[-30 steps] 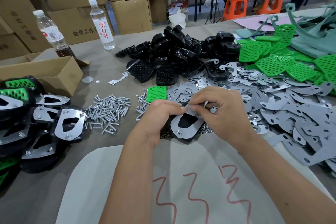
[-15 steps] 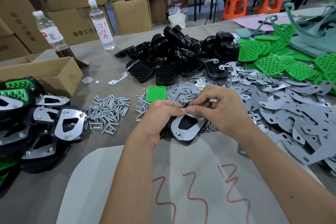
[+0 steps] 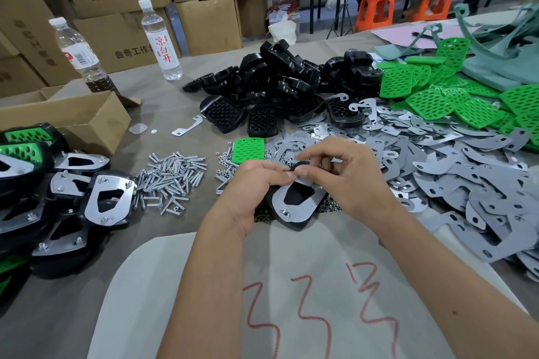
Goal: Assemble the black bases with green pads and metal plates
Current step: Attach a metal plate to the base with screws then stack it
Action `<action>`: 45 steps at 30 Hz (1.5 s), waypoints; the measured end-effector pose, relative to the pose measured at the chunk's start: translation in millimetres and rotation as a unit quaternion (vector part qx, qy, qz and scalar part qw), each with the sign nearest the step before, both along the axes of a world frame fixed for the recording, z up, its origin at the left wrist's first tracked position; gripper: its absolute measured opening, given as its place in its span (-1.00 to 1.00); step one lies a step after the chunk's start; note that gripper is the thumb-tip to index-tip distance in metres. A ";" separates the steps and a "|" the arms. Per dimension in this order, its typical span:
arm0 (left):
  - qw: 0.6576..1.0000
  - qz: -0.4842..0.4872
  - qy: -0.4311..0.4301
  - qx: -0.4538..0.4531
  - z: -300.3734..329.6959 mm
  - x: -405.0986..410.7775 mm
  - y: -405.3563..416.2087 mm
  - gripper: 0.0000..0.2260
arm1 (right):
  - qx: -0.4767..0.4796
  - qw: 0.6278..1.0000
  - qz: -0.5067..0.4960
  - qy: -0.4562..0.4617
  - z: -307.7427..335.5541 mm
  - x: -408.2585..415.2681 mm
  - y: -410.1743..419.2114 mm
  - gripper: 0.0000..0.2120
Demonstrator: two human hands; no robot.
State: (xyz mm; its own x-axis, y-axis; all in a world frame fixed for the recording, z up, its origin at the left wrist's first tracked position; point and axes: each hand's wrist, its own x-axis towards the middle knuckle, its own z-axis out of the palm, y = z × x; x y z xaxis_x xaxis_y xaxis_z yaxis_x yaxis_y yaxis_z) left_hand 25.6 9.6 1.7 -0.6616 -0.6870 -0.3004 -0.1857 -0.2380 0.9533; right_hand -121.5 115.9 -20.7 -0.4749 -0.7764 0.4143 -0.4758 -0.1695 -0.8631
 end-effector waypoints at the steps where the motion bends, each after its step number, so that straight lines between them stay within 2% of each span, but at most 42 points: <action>1: 1.000 0.002 0.002 0.002 -0.7 -0.4 -0.8 -0.74 | -0.003 1.000 0.000 0.006 -0.1 1.1 -1.0 -0.88; 6: 0.999 0.030 0.010 0.010 -2.8 -2.5 -1.7 -0.79 | 0.004 1.000 0.020 -0.013 1.0 0.5 0.2 -0.95; 11: 0.999 0.045 0.005 0.021 -3.5 -4.7 -1.4 -0.84 | -0.026 0.999 0.004 -0.039 1.9 -3.5 2.3 -0.71; 14: 0.999 0.046 0.009 0.025 -4.7 -5.1 -3.0 -0.85 | -0.005 0.999 0.015 -0.029 0.6 -0.4 1.6 -0.86; 17: 0.999 0.042 0.010 0.018 -5.3 -5.0 -3.0 -0.91 | 0.003 0.999 0.030 -0.043 1.4 2.7 1.7 -0.81; 19: 0.999 0.045 0.011 0.018 -5.7 -5.5 -2.4 -0.94 | -0.021 0.996 0.016 -0.090 3.4 2.4 3.3 -0.66; 21: 0.998 0.057 0.016 0.027 -6.2 -5.7 -2.6 -0.94 | -0.040 0.995 0.007 -0.095 2.1 -0.9 4.8 -0.55; 25: 0.998 0.050 0.017 0.023 -6.0 -5.8 -2.8 -0.94 | 0.004 0.998 0.032 -0.058 2.3 4.5 1.9 -0.70; 29: 0.997 0.069 0.022 0.031 -7.0 -6.8 -2.9 -0.95 | -0.031 0.993 0.013 -0.114 2.5 4.4 1.6 -0.60; 32: 0.998 0.046 0.024 0.018 -7.3 -6.2 -1.6 -0.95 | -0.010 0.997 0.008 -0.077 1.4 4.7 -0.8 -0.89; 35: 0.999 0.041 0.021 0.001 -7.3 -6.7 -0.6 -0.85 | 0.007 0.999 -0.005 -0.045 -0.3 7.8 -2.7 -0.86; 39: 0.999 0.037 0.021 0.010 -6.7 -7.9 0.9 -0.77 | -0.007 0.997 -0.048 -0.056 0.2 8.2 -1.4 -0.88; 41: 0.999 0.040 0.021 0.011 -6.6 -7.3 0.6 -0.75 | -0.007 0.998 -0.029 -0.051 1.5 8.4 -0.6 -0.93; 45: 0.999 0.039 0.022 0.010 -7.9 -7.3 -0.7 -0.75 | 0.005 0.998 -0.004 -0.063 2.3 8.7 -0.3 -0.84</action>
State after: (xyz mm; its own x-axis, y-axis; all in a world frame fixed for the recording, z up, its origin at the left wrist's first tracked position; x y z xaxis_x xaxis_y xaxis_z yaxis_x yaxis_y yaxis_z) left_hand 18.3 8.9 -6.2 -0.6196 -0.7307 -0.2867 -0.1247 -0.2689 0.9551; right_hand -112.8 115.5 -18.4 -0.5288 -0.7764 0.3429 -0.3640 -0.1575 -0.9180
